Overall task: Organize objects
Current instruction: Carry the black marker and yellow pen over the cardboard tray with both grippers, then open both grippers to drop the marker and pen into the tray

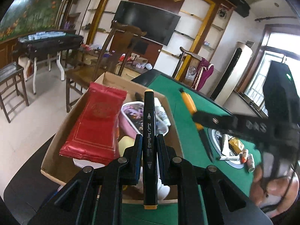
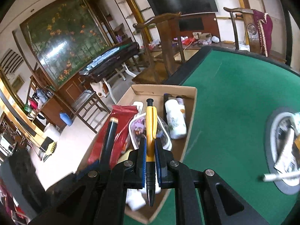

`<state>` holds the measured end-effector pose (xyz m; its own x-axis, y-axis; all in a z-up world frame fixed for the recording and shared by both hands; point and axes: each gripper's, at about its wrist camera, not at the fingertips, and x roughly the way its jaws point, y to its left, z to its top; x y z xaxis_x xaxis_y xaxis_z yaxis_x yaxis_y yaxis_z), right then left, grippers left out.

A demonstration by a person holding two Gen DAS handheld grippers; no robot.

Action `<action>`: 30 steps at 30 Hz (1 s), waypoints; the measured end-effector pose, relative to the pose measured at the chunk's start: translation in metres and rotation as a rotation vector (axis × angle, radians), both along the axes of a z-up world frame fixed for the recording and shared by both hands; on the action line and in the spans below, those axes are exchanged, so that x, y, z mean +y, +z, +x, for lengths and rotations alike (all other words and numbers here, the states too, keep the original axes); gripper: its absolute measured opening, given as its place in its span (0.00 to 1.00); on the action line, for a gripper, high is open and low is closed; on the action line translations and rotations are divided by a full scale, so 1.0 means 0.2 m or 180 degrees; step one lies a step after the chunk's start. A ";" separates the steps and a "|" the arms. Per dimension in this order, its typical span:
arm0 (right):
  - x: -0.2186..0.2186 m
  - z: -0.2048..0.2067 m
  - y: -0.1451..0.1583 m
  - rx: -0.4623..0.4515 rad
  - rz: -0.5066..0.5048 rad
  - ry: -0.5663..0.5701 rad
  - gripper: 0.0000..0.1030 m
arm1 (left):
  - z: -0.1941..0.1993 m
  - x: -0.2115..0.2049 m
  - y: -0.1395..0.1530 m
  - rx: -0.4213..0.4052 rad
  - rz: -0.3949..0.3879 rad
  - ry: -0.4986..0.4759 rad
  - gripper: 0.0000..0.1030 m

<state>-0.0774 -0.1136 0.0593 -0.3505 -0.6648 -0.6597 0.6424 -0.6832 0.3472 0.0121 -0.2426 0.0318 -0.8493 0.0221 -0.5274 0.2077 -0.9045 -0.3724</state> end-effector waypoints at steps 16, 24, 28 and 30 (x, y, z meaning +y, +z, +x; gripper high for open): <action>-0.45 -0.30 -0.14 -0.0290 0.0236 -0.0022 0.10 | -0.10 -0.06 -0.09 -0.0261 0.0111 0.0017 0.14; -0.49 -0.38 -0.21 -0.0434 0.0214 -0.0061 0.10 | -0.13 -0.06 -0.12 -0.0337 0.0115 0.0048 0.14; -0.50 -0.38 -0.22 -0.0424 0.0230 -0.0042 0.11 | -0.14 -0.09 -0.13 -0.0338 0.0179 0.0117 0.14; -0.51 -0.38 -0.22 -0.0409 0.0235 -0.0005 0.11 | -0.15 -0.08 -0.12 -0.0343 0.0169 0.0121 0.15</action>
<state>-0.1528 -0.2165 0.0163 -0.2609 -0.6124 -0.7463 0.5948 -0.7109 0.3754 -0.0171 -0.2589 0.0079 -0.7885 0.0214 -0.6147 0.2829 -0.8748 -0.3933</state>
